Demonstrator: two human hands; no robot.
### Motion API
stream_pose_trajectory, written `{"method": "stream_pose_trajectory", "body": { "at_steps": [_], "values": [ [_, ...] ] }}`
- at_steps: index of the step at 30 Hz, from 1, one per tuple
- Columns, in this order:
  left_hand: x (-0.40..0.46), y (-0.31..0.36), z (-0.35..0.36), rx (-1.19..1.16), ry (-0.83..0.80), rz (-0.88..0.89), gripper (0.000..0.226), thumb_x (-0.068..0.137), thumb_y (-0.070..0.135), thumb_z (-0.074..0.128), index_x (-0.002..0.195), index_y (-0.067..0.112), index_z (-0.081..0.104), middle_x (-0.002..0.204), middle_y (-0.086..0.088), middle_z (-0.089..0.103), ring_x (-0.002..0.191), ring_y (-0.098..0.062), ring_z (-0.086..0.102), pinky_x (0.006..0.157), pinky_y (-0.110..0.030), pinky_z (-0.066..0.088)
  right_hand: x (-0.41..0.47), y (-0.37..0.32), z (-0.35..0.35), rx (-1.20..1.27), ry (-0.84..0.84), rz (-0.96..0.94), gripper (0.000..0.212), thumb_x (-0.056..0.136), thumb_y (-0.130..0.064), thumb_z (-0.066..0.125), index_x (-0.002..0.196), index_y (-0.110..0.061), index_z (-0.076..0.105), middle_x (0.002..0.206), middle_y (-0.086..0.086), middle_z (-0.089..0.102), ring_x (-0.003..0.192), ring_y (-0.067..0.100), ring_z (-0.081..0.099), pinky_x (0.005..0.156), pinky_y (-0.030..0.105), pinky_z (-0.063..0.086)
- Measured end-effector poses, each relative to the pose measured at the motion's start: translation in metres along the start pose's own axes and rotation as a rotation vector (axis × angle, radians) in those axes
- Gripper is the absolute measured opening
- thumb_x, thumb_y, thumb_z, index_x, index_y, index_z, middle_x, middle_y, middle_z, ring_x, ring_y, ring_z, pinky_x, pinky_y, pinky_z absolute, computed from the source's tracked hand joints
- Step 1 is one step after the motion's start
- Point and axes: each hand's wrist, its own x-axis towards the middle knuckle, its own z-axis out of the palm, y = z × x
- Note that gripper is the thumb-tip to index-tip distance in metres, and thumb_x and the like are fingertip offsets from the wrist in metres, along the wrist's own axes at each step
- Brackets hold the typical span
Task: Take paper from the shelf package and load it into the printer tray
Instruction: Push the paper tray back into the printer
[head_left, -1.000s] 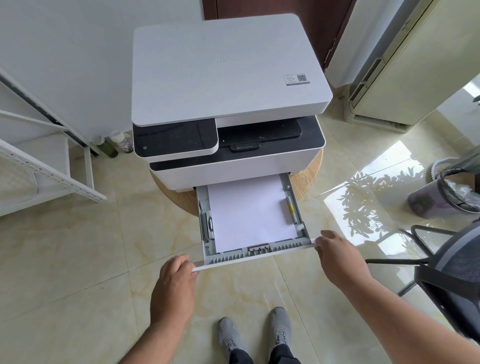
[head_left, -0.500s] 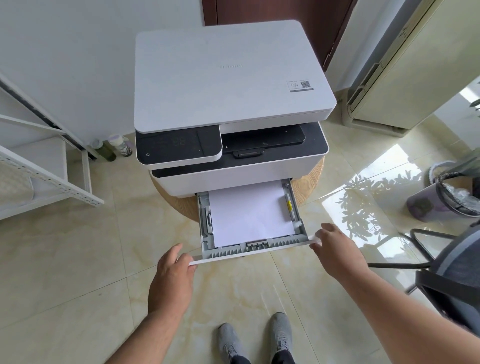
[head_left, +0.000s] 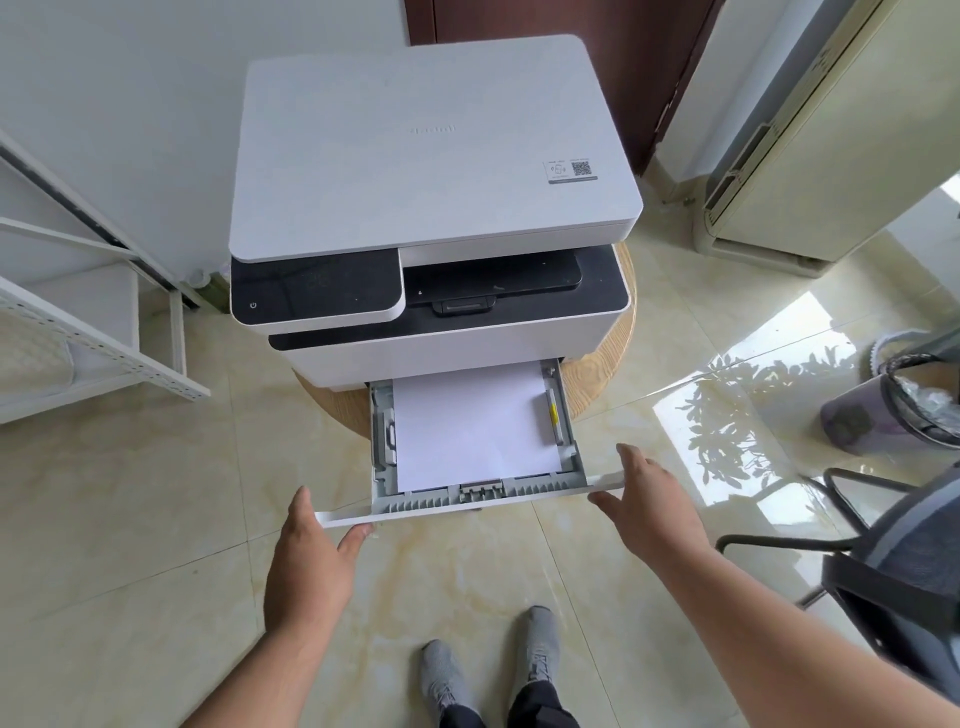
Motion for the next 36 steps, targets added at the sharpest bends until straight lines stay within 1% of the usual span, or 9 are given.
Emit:
{"method": "stream_pose_trajectory", "body": {
  "at_steps": [5, 12, 19, 26, 30, 36],
  "values": [
    [0.001, -0.001, 0.0, 0.061, 0.032, 0.023, 0.093, 0.083, 0.047, 0.079, 0.155, 0.011, 0.031, 0.148, -0.018, 0.053, 0.13, -0.04, 0.053, 0.092, -0.049, 0.052, 0.005, 0.007, -0.001, 0.031, -0.018, -0.038, 0.071, 0.094, -0.038, 0.073, 0.153, -0.018, 0.038, 0.14, 0.008, 0.06, 0.123, 0.032, 0.061, 0.093, 0.043, 0.053],
    [0.001, -0.002, 0.0, 0.069, 0.037, 0.03, 0.092, 0.084, 0.046, 0.078, 0.155, 0.012, 0.031, 0.148, -0.017, 0.053, 0.131, -0.038, 0.053, 0.091, -0.048, 0.051, 0.007, 0.008, -0.002, 0.037, -0.007, -0.054, 0.071, 0.094, -0.039, 0.073, 0.153, -0.019, 0.039, 0.141, 0.006, 0.06, 0.122, 0.032, 0.061, 0.092, 0.042, 0.053],
    [0.012, 0.011, -0.004, 0.033, 0.035, 0.052, 0.091, 0.086, 0.044, 0.077, 0.156, 0.013, 0.028, 0.148, -0.018, 0.053, 0.132, -0.038, 0.053, 0.093, -0.048, 0.052, 0.019, -0.003, -0.009, 0.077, 0.019, -0.042, 0.07, 0.095, -0.034, 0.072, 0.154, -0.016, 0.038, 0.14, 0.009, 0.061, 0.126, 0.031, 0.058, 0.096, 0.043, 0.052],
    [0.017, 0.013, -0.005, 0.047, 0.014, 0.071, 0.09, 0.086, 0.042, 0.078, 0.156, 0.012, 0.029, 0.148, -0.018, 0.053, 0.131, -0.038, 0.053, 0.093, -0.047, 0.052, 0.023, -0.008, -0.014, 0.049, 0.016, -0.03, 0.069, 0.096, -0.035, 0.07, 0.154, -0.017, 0.036, 0.137, 0.007, 0.061, 0.123, 0.03, 0.059, 0.092, 0.042, 0.053],
    [0.021, 0.017, -0.006, 0.047, 0.022, 0.076, 0.089, 0.087, 0.043, 0.076, 0.156, 0.012, 0.03, 0.148, -0.018, 0.053, 0.131, -0.038, 0.053, 0.093, -0.047, 0.052, 0.026, -0.012, -0.018, 0.052, 0.021, -0.026, 0.067, 0.097, -0.034, 0.07, 0.153, -0.017, 0.038, 0.137, 0.007, 0.061, 0.125, 0.03, 0.058, 0.092, 0.042, 0.052],
    [0.032, 0.026, -0.01, 0.04, 0.038, 0.08, 0.087, 0.086, 0.038, 0.078, 0.155, 0.011, 0.031, 0.146, -0.019, 0.055, 0.129, -0.039, 0.055, 0.092, -0.048, 0.052, 0.034, -0.019, -0.025, 0.057, 0.025, -0.048, 0.065, 0.097, -0.033, 0.07, 0.151, -0.014, 0.039, 0.134, 0.009, 0.063, 0.123, 0.03, 0.059, 0.093, 0.042, 0.052]
  ]
}}
